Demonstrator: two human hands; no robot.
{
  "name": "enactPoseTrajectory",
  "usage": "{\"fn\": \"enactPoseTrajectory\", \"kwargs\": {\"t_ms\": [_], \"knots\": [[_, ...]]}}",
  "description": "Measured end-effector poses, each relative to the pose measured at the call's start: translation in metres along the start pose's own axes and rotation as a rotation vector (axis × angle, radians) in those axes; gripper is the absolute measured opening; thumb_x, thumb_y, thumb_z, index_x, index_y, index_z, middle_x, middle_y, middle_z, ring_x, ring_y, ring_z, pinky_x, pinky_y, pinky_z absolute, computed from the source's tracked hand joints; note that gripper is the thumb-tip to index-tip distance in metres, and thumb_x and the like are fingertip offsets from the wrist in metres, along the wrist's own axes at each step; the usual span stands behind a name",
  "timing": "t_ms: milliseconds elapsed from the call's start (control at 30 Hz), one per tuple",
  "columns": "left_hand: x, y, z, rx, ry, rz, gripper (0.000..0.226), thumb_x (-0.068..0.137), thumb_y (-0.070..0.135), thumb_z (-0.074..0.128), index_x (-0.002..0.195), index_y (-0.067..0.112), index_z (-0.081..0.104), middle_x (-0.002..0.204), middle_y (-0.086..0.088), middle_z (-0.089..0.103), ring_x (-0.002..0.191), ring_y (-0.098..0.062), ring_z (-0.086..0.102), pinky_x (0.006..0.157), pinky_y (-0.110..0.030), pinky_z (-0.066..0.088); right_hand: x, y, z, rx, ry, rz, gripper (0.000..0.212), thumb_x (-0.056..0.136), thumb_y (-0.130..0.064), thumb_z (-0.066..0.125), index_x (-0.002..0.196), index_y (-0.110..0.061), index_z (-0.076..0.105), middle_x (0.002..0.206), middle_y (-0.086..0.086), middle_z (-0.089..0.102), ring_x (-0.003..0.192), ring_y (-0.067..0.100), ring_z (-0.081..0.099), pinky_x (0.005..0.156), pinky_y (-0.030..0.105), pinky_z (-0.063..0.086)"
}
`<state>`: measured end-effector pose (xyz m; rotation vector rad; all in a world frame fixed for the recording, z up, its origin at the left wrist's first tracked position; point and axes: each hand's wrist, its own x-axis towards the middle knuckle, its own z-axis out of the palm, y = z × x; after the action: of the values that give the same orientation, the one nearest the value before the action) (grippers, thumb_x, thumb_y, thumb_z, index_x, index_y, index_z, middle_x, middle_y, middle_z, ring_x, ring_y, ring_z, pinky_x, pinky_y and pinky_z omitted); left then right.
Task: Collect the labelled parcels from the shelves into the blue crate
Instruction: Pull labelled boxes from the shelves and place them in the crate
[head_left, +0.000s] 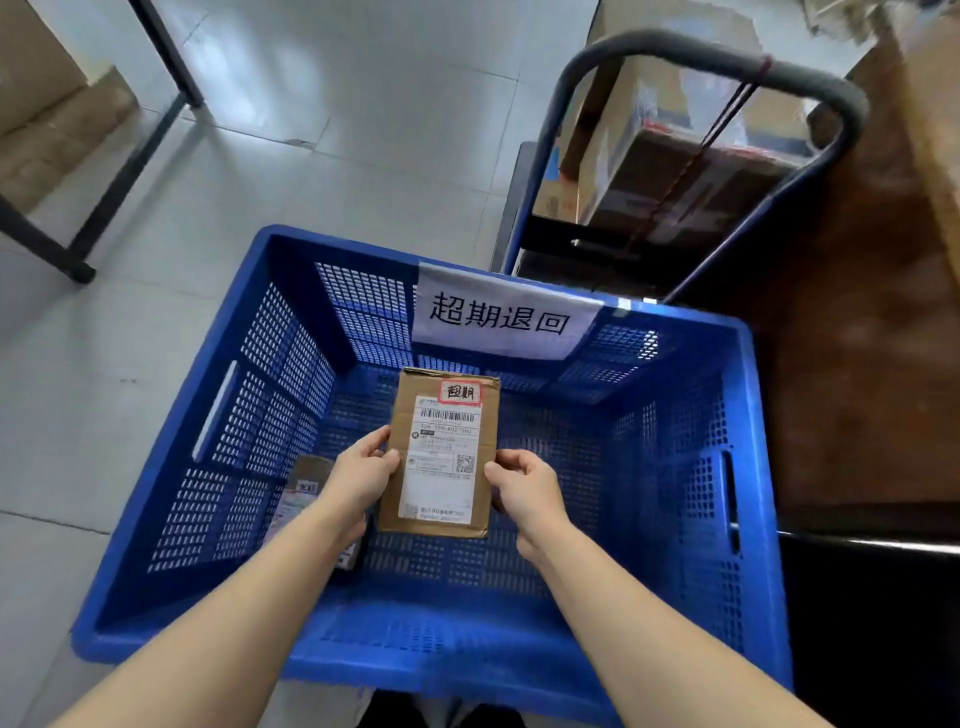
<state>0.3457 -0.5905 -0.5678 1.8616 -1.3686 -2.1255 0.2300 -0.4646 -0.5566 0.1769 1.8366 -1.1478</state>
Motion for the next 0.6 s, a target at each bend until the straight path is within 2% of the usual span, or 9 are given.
{"fn": "enactPoseTrajectory", "kwargs": {"t_ms": [100, 200, 300, 400, 533, 600], "knots": [[0.035, -0.026, -0.007, 0.009, 0.000, -0.040, 0.046, 0.098, 0.005, 0.040, 0.143, 0.018, 0.042, 0.121, -0.010, 0.065, 0.095, -0.019, 0.064, 0.066, -0.027, 0.050, 0.029, 0.029, 0.017, -0.009, 0.006, 0.048, 0.010, 0.093, -0.010, 0.055, 0.098, -0.015, 0.063, 0.101, 0.001, 0.071, 0.090, 0.014, 0.066, 0.066, 0.023, 0.050], [0.067, -0.052, -0.011, 0.039, 0.009, -0.074, 0.043, 0.098, 0.004, 0.040, 0.139, 0.018, 0.048, 0.117, -0.007, 0.067, 0.088, -0.013, 0.065, 0.061, -0.022, 0.049, 0.060, 0.061, 0.033, -0.006, -0.002, 0.100, 0.011, 0.092, -0.011, 0.057, 0.099, -0.015, 0.065, 0.100, -0.001, 0.072, 0.093, 0.014, 0.068, 0.074, 0.028, 0.055], [0.097, -0.077, -0.014, 0.079, 0.018, -0.105, 0.042, 0.099, 0.003, 0.038, 0.136, 0.019, 0.050, 0.117, -0.006, 0.067, 0.093, -0.015, 0.064, 0.060, -0.021, 0.048, 0.090, 0.097, 0.047, -0.003, -0.011, 0.156, 0.015, 0.092, -0.013, 0.056, 0.102, -0.015, 0.066, 0.100, -0.001, 0.074, 0.094, 0.015, 0.069, 0.083, 0.034, 0.058], [0.124, -0.104, -0.014, 0.121, -0.001, -0.137, 0.043, 0.096, -0.003, 0.037, 0.120, 0.028, 0.054, 0.102, -0.003, 0.068, 0.082, -0.010, 0.062, 0.050, -0.020, 0.049, 0.119, 0.133, 0.058, 0.007, -0.029, 0.210, 0.016, 0.093, -0.011, 0.054, 0.101, -0.015, 0.067, 0.100, -0.001, 0.074, 0.094, 0.015, 0.069, 0.089, 0.037, 0.057], [0.162, -0.139, -0.012, 0.185, -0.058, -0.191, 0.042, 0.091, -0.011, 0.040, 0.113, 0.018, 0.060, 0.102, -0.010, 0.071, 0.073, -0.014, 0.067, 0.043, -0.016, 0.051, 0.154, 0.176, 0.068, -0.002, -0.047, 0.274, 0.017, 0.093, -0.010, 0.053, 0.092, -0.020, 0.067, 0.101, -0.001, 0.074, 0.095, 0.016, 0.069, 0.092, 0.039, 0.055], [0.182, -0.158, -0.012, 0.221, -0.062, -0.211, 0.041, 0.089, -0.014, 0.039, 0.105, 0.017, 0.061, 0.091, -0.005, 0.074, 0.061, -0.010, 0.069, 0.041, -0.015, 0.049, 0.170, 0.196, 0.070, -0.010, -0.057, 0.295, 0.020, 0.093, -0.009, 0.052, 0.086, -0.021, 0.066, 0.101, 0.000, 0.074, 0.095, 0.017, 0.069, 0.093, 0.040, 0.055]]}}
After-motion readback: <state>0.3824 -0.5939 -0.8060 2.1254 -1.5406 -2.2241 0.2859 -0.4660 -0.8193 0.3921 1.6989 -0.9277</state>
